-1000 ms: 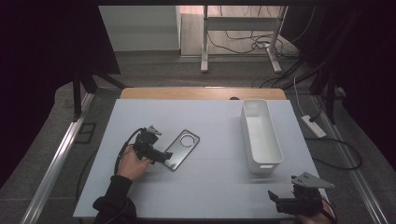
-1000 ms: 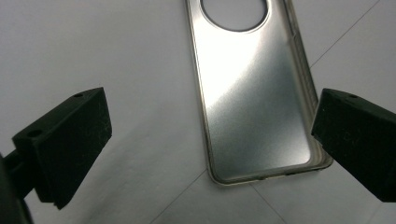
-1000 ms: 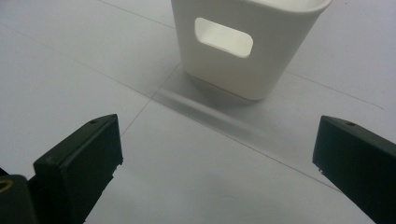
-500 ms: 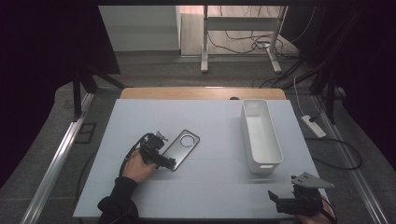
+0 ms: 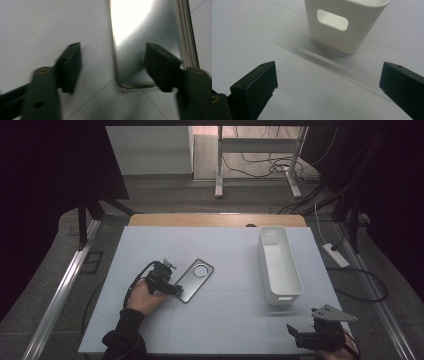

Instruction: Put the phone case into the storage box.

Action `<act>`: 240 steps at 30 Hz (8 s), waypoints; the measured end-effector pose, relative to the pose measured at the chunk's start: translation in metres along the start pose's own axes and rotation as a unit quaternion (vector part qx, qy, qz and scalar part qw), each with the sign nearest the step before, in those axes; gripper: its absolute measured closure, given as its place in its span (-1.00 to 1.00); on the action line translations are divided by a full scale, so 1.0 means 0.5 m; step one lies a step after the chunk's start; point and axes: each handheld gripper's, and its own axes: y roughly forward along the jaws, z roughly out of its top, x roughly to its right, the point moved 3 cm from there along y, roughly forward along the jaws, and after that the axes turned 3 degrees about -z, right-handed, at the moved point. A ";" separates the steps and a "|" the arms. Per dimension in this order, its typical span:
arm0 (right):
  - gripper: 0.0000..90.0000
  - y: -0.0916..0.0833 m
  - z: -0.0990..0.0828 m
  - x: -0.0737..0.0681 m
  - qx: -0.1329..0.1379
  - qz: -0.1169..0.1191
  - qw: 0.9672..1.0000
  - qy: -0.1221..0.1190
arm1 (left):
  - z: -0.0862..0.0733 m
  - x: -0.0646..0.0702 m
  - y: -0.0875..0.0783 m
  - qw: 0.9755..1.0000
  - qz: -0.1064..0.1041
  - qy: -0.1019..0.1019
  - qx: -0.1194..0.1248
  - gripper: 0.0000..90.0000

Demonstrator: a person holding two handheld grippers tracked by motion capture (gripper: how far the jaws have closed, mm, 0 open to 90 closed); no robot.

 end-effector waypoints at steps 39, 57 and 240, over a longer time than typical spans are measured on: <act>-0.97 0.000 0.001 0.000 0.001 0.001 1.000 -0.001 | -0.021 0.015 -0.036 0.995 -0.041 -0.010 0.090 0.98; -0.97 0.000 0.001 0.000 0.003 0.002 1.000 -0.001 | -0.059 0.069 -0.097 0.983 -0.023 -0.001 0.182 0.98; 0.91 0.202 0.292 -0.242 0.015 0.377 0.910 0.171 | -0.063 0.238 -0.121 0.947 -0.040 0.055 0.315 0.91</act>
